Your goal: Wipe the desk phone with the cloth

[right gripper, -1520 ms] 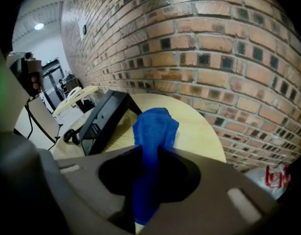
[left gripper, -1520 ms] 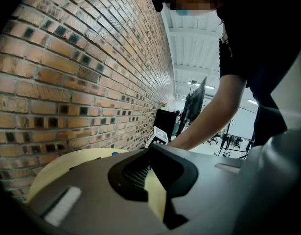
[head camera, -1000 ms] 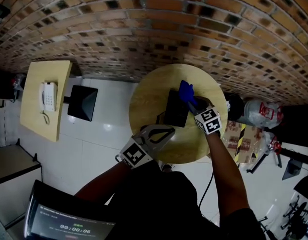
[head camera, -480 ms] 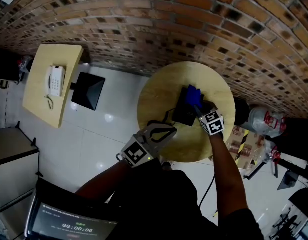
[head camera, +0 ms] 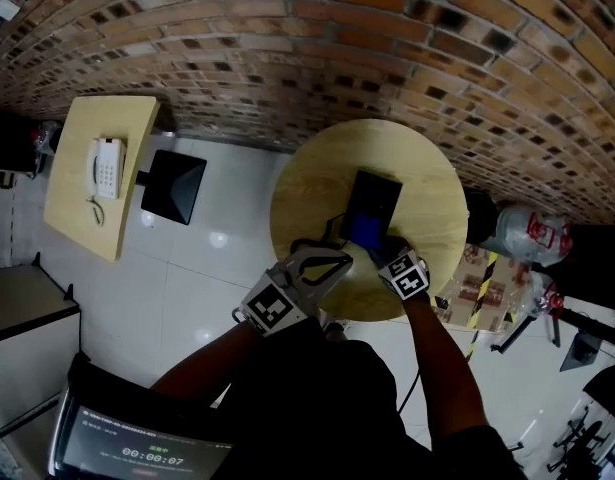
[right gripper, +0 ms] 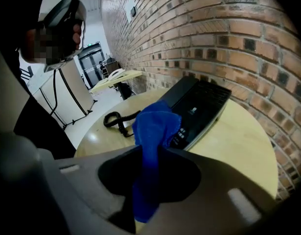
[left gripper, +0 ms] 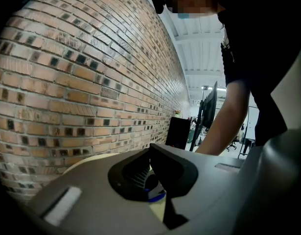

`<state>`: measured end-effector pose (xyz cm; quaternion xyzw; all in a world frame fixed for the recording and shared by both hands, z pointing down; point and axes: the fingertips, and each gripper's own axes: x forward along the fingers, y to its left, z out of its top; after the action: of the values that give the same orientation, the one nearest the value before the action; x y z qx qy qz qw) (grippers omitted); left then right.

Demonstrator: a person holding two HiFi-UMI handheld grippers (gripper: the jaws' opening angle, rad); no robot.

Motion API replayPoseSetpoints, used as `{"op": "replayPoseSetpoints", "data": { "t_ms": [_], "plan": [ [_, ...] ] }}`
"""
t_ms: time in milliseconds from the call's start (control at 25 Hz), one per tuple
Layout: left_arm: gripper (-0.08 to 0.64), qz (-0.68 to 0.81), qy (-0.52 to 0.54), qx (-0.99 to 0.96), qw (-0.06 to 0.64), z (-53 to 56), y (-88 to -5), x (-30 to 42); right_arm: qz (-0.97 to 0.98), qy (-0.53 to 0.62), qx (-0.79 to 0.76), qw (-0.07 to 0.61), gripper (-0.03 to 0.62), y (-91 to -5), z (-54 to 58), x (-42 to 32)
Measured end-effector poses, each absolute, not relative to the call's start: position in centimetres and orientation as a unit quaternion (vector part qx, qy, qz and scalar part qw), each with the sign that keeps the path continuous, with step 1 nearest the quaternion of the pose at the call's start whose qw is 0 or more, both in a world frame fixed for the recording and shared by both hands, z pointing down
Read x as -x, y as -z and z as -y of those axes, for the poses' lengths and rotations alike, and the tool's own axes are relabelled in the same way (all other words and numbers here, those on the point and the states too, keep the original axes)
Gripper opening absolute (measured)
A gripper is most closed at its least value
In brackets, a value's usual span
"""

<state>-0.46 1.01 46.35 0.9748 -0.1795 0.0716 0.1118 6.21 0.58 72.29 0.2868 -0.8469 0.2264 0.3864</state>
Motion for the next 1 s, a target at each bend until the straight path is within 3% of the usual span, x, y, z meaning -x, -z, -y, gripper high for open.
{"op": "replayPoseSetpoints", "data": {
  "t_ms": [280, 600, 1000],
  "plan": [
    [-0.009, 0.183, -0.076, -0.973, 0.118, -1.3, -46.5, 0.7, 0.845, -0.246, -0.288, 0.378, 0.086, -72.7, -2.5, -5.5],
    [-0.008, 0.187, -0.059, -0.974, 0.116, -1.3, -46.0, 1.2, 0.87, -0.169, -0.304, 0.348, 0.086, -67.1, 4.3, -4.8],
    [-0.009, 0.212, -0.056, -0.967, 0.126, -0.9, -46.6, 4.0, 0.861, -0.105, -0.309, 0.39, 0.086, -65.9, 14.3, -4.2]
  ]
}}
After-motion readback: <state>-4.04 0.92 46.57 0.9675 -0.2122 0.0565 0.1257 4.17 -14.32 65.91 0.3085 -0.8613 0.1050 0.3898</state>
